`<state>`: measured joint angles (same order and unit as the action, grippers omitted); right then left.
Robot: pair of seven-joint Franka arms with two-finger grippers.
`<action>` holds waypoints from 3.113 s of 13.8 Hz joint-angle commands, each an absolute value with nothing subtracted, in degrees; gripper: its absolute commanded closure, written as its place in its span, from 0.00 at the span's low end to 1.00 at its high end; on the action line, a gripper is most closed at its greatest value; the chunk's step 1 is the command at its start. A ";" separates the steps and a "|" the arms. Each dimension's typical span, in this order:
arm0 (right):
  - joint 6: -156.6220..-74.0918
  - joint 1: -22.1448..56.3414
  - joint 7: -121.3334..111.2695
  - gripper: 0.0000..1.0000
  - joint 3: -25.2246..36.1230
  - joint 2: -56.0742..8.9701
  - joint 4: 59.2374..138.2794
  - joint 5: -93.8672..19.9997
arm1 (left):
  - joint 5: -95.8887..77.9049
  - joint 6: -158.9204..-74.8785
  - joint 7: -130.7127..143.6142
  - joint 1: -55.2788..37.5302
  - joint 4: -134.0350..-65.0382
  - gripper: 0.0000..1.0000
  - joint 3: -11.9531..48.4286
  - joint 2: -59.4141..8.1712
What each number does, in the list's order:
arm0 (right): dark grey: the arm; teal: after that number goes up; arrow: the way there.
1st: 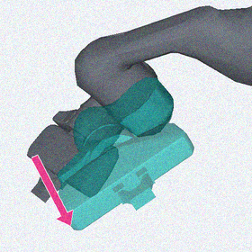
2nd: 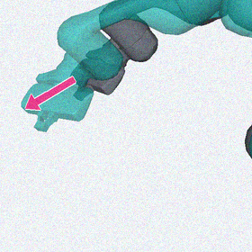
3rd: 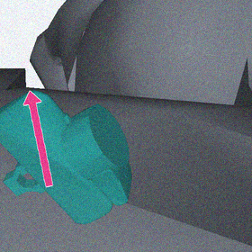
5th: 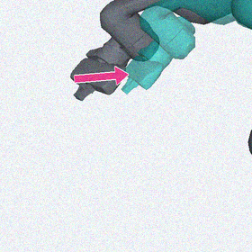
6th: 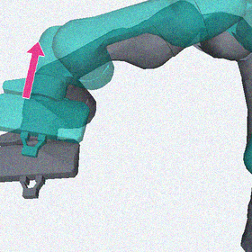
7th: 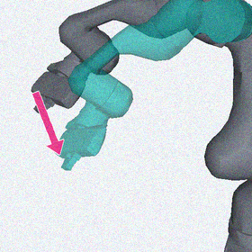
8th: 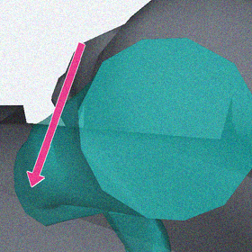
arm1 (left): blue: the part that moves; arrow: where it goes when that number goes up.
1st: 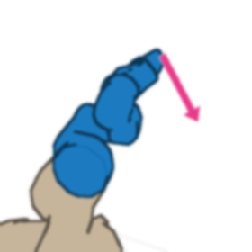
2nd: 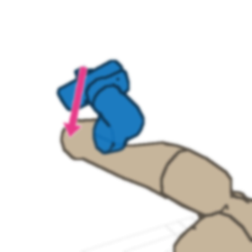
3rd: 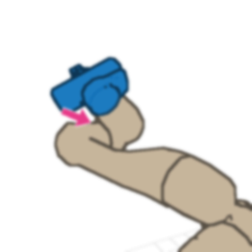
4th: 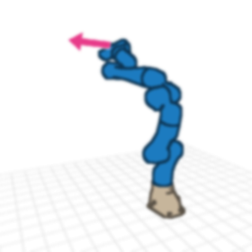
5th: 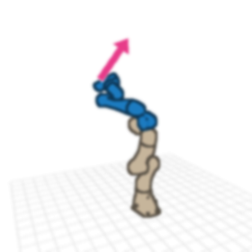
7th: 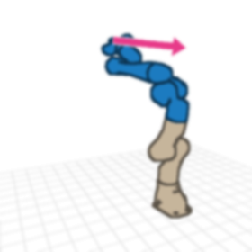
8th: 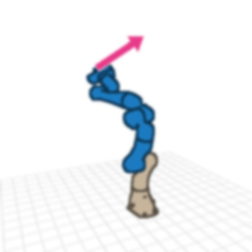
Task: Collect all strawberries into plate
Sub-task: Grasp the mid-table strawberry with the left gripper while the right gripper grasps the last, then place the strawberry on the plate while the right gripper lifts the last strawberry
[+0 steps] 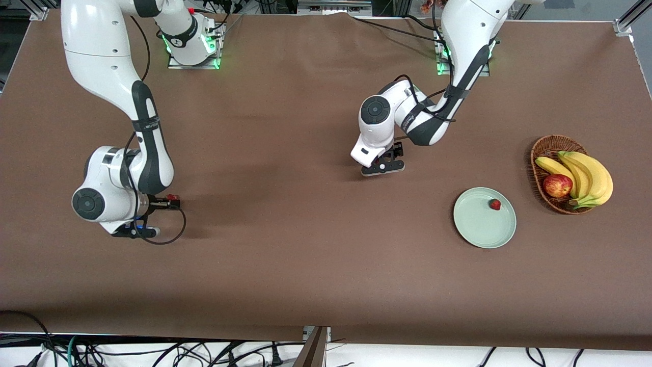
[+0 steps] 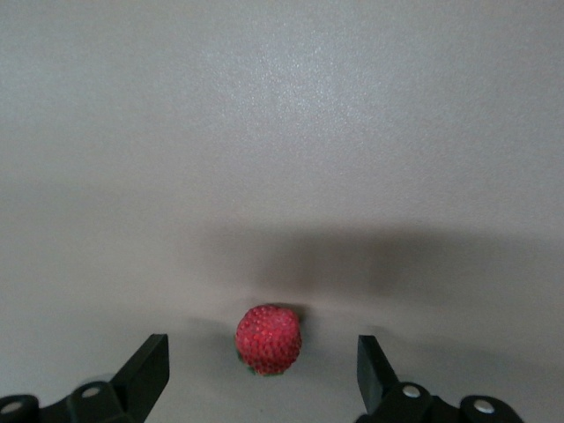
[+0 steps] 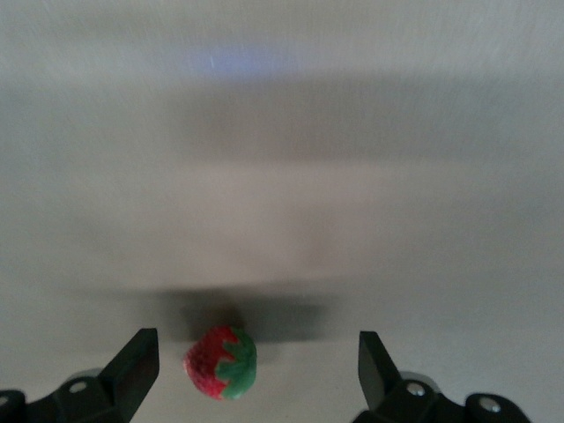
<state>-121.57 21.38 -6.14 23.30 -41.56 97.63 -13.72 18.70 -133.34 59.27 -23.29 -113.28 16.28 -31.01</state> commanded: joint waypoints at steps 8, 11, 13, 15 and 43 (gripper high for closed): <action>-124.45 22.15 -6.42 0.27 21.80 -36.65 105.29 -16.52 | 22.85 -133.86 59.15 -22.50 -113.29 0.92 15.91 -31.29; -124.45 22.15 -6.50 0.54 21.80 -36.65 105.29 -16.52 | 22.85 -130.71 50.76 -16.82 -112.59 0.90 16.08 -27.96; -124.45 22.15 -6.50 0.67 21.80 -36.65 105.29 -16.52 | 22.76 -125.36 40.57 -14.16 -111.71 0.88 15.74 -25.67; -124.37 22.15 -6.50 0.70 21.80 -36.65 104.68 -16.52 | 22.76 -122.01 31.07 -10.04 -109.26 0.88 15.56 -25.14; -126.39 25.49 -7.47 0.23 20.30 -42.19 95.54 -17.31 | 15.12 -129.64 -16.44 9.67 -107.93 0.00 16.08 -29.18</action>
